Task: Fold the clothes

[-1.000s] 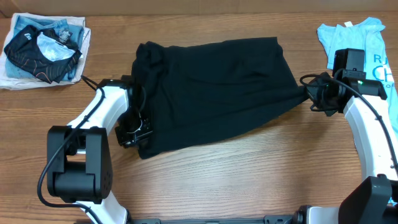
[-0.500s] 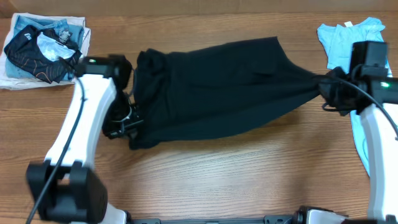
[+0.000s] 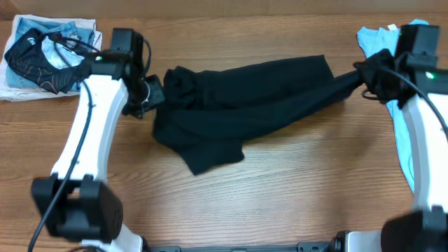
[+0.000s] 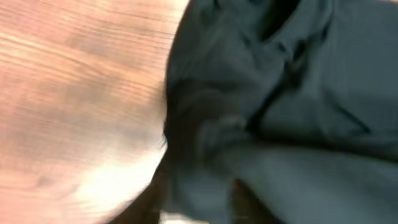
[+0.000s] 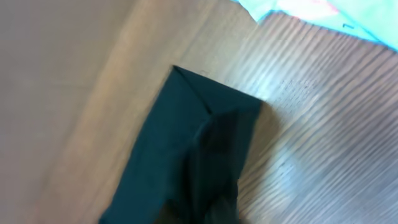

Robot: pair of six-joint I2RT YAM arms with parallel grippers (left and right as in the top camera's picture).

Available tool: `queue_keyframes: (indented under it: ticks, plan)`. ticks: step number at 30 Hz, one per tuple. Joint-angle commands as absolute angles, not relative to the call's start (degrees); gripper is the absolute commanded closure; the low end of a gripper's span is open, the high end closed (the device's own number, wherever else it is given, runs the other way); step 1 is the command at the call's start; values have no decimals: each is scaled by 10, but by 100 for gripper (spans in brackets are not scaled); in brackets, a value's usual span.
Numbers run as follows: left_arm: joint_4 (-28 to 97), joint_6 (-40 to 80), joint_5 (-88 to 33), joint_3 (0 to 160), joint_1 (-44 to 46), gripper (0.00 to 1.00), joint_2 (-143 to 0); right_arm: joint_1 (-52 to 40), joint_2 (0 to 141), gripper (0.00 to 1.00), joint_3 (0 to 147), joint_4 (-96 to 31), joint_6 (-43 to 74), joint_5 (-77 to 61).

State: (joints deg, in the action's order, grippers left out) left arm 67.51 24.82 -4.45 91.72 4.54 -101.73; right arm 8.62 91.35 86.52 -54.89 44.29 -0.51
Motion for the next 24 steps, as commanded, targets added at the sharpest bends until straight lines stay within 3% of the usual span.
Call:
queue_keyframes:
  ticks: [1,3,7,8,15,24]
  plan:
    - [665,241,-52,924,49,24,-1065,86,951,74,876,-550,417,3]
    - [679,237,-65,924,49,20,-1074,86,960,62,876,-557,400,4]
    - [740,238,-95,924,56,20,-1059,86,953,37,876,-563,387,3]
    - [757,239,-108,924,60,21,-1053,86,952,34,876,-565,387,3]
    - [861,257,-130,918,149,23,-1036,86,952,23,876,-582,387,3]
    - [776,385,-130,837,279,20,-1037,95,952,15,876,-595,387,3]
